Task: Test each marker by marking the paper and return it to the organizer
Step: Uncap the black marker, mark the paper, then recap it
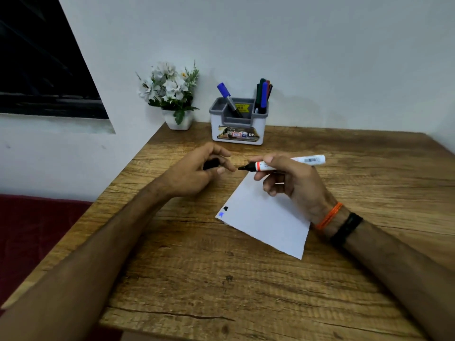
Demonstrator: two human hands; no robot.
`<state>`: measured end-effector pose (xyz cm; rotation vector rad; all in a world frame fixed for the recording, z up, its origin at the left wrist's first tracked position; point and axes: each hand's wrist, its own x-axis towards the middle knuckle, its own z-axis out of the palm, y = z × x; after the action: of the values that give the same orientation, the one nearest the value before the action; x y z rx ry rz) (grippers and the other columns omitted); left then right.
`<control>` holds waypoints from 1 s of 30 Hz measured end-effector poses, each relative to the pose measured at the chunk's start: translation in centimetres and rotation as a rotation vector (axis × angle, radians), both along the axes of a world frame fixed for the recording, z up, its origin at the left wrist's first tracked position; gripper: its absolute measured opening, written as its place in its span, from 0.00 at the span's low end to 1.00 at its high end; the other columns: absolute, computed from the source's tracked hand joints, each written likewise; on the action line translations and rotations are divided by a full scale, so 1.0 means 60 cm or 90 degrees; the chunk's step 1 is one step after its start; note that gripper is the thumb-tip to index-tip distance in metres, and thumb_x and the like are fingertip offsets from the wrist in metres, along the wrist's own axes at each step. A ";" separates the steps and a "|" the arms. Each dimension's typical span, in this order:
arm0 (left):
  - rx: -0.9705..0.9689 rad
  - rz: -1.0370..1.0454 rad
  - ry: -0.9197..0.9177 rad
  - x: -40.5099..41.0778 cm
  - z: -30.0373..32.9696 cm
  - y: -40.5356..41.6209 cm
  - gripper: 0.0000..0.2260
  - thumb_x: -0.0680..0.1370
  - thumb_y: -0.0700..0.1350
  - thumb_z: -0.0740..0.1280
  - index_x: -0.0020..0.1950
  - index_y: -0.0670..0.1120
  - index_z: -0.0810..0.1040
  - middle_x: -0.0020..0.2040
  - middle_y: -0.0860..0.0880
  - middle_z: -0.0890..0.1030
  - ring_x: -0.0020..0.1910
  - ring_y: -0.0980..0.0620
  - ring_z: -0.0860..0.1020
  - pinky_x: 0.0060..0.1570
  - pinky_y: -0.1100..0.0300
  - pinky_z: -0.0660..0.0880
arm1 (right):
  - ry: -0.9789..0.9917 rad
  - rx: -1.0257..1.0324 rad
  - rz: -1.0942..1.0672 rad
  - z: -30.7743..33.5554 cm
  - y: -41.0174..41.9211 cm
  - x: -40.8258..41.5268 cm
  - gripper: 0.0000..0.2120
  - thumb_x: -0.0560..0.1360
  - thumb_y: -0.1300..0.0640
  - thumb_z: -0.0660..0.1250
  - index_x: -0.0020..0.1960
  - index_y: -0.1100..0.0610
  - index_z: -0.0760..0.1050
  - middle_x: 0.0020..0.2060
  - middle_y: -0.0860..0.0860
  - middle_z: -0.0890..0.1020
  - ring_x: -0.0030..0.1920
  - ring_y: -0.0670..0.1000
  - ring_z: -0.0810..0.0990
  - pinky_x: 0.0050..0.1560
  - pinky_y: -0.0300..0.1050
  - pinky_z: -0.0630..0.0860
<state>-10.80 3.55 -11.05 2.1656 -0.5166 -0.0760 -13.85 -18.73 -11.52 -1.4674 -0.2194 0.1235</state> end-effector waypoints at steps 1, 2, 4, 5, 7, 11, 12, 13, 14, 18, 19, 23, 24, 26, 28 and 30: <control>-0.011 0.006 -0.005 -0.001 -0.002 0.000 0.12 0.79 0.35 0.64 0.60 0.46 0.72 0.51 0.58 0.82 0.52 0.66 0.79 0.53 0.70 0.72 | -0.007 -0.015 -0.010 0.000 -0.001 0.000 0.12 0.75 0.53 0.66 0.52 0.58 0.84 0.39 0.56 0.85 0.31 0.48 0.78 0.32 0.39 0.73; -0.026 0.012 -0.012 -0.002 -0.003 -0.001 0.11 0.79 0.34 0.64 0.58 0.46 0.72 0.51 0.57 0.82 0.50 0.66 0.79 0.50 0.71 0.73 | -0.013 -0.023 -0.022 0.001 -0.001 -0.001 0.09 0.77 0.55 0.66 0.51 0.58 0.83 0.39 0.56 0.85 0.30 0.48 0.79 0.32 0.40 0.72; -0.061 0.020 -0.015 -0.001 -0.005 -0.002 0.09 0.78 0.34 0.65 0.55 0.46 0.73 0.52 0.54 0.82 0.47 0.61 0.82 0.48 0.67 0.76 | -0.010 -0.017 -0.045 0.004 -0.001 0.000 0.06 0.78 0.57 0.66 0.49 0.58 0.80 0.40 0.57 0.86 0.29 0.48 0.78 0.31 0.40 0.72; -0.075 0.023 -0.013 0.000 -0.004 -0.003 0.08 0.78 0.35 0.66 0.54 0.45 0.75 0.51 0.52 0.83 0.47 0.59 0.83 0.49 0.65 0.77 | -0.008 -0.011 -0.051 0.006 -0.001 0.000 0.05 0.78 0.57 0.67 0.47 0.58 0.80 0.40 0.57 0.86 0.28 0.48 0.78 0.31 0.39 0.72; -0.104 0.019 -0.009 -0.001 0.000 -0.006 0.08 0.77 0.34 0.67 0.53 0.44 0.78 0.50 0.49 0.83 0.49 0.56 0.83 0.51 0.64 0.78 | -0.016 -0.010 -0.057 0.008 -0.003 0.002 0.05 0.77 0.56 0.68 0.44 0.56 0.80 0.39 0.56 0.86 0.28 0.49 0.77 0.30 0.39 0.72; -0.145 0.005 -0.025 -0.005 0.005 -0.010 0.11 0.75 0.32 0.68 0.54 0.44 0.80 0.50 0.47 0.82 0.47 0.54 0.84 0.48 0.64 0.79 | -0.039 -0.029 -0.065 0.004 -0.006 0.005 0.05 0.75 0.54 0.71 0.45 0.56 0.82 0.37 0.53 0.85 0.27 0.48 0.76 0.30 0.39 0.71; -0.157 0.008 -0.025 -0.006 0.005 -0.010 0.11 0.74 0.33 0.70 0.53 0.45 0.79 0.51 0.47 0.82 0.46 0.53 0.84 0.47 0.64 0.79 | -0.042 -0.029 -0.063 0.003 -0.006 0.005 0.06 0.75 0.54 0.71 0.47 0.56 0.83 0.38 0.53 0.85 0.28 0.47 0.76 0.30 0.39 0.71; -0.165 0.011 -0.024 -0.006 0.005 -0.010 0.11 0.73 0.33 0.71 0.52 0.45 0.79 0.51 0.48 0.82 0.46 0.53 0.84 0.47 0.64 0.80 | -0.044 -0.025 -0.061 0.002 -0.005 0.005 0.08 0.74 0.53 0.72 0.48 0.57 0.83 0.38 0.54 0.85 0.28 0.47 0.76 0.30 0.39 0.71; -0.167 0.014 -0.027 -0.004 0.004 -0.010 0.11 0.72 0.34 0.72 0.52 0.45 0.79 0.50 0.48 0.82 0.46 0.53 0.84 0.48 0.64 0.80 | -0.043 -0.018 -0.058 0.001 -0.005 0.006 0.10 0.73 0.53 0.72 0.49 0.58 0.83 0.39 0.54 0.85 0.28 0.48 0.76 0.30 0.39 0.71; -0.151 0.001 -0.036 0.001 -0.001 -0.009 0.11 0.72 0.36 0.72 0.53 0.43 0.80 0.49 0.47 0.84 0.46 0.52 0.83 0.51 0.58 0.80 | -0.048 -0.016 -0.026 -0.006 -0.006 0.009 0.11 0.77 0.53 0.68 0.53 0.58 0.84 0.43 0.58 0.86 0.29 0.49 0.77 0.31 0.39 0.71; -0.153 -0.004 -0.036 0.002 -0.002 -0.008 0.11 0.73 0.36 0.71 0.54 0.43 0.80 0.49 0.47 0.84 0.46 0.52 0.83 0.51 0.57 0.80 | -0.046 -0.011 -0.012 -0.008 -0.007 0.010 0.12 0.77 0.52 0.68 0.54 0.57 0.84 0.44 0.59 0.86 0.30 0.49 0.77 0.31 0.39 0.71; -0.161 -0.038 -0.049 0.002 -0.003 -0.008 0.11 0.73 0.40 0.71 0.55 0.46 0.82 0.50 0.47 0.84 0.47 0.51 0.82 0.49 0.58 0.80 | -0.032 0.014 0.026 -0.012 -0.008 0.013 0.14 0.76 0.54 0.65 0.55 0.59 0.83 0.47 0.60 0.86 0.29 0.50 0.79 0.30 0.38 0.72; -0.164 -0.045 -0.049 0.001 -0.003 -0.009 0.12 0.72 0.42 0.70 0.56 0.45 0.82 0.49 0.49 0.84 0.45 0.53 0.82 0.47 0.60 0.79 | -0.039 0.007 0.027 -0.012 -0.008 0.014 0.12 0.78 0.56 0.65 0.56 0.60 0.82 0.47 0.60 0.86 0.29 0.49 0.79 0.29 0.37 0.72; -0.183 -0.041 -0.035 0.002 -0.004 -0.009 0.14 0.72 0.43 0.69 0.57 0.43 0.81 0.46 0.52 0.85 0.42 0.56 0.81 0.42 0.64 0.78 | -0.050 -0.002 0.021 -0.011 -0.009 0.016 0.10 0.79 0.58 0.65 0.55 0.62 0.80 0.46 0.60 0.87 0.28 0.49 0.80 0.28 0.36 0.72; -0.205 -0.021 -0.025 0.005 -0.005 -0.008 0.11 0.75 0.41 0.67 0.56 0.41 0.80 0.41 0.53 0.85 0.37 0.56 0.80 0.38 0.65 0.77 | -0.078 -0.014 0.006 -0.013 -0.010 0.017 0.11 0.79 0.57 0.66 0.54 0.65 0.80 0.44 0.59 0.87 0.26 0.48 0.78 0.28 0.36 0.72; -0.211 -0.005 -0.047 0.007 -0.005 -0.006 0.13 0.77 0.45 0.64 0.56 0.39 0.80 0.36 0.52 0.83 0.33 0.57 0.77 0.33 0.65 0.73 | -0.127 -0.035 -0.015 -0.017 -0.011 0.018 0.12 0.78 0.56 0.67 0.51 0.65 0.82 0.40 0.58 0.86 0.25 0.47 0.75 0.27 0.35 0.70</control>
<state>-10.38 3.18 -11.36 1.8475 -0.5397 0.0800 -12.79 -19.38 -12.54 -1.5366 -0.3631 -0.0368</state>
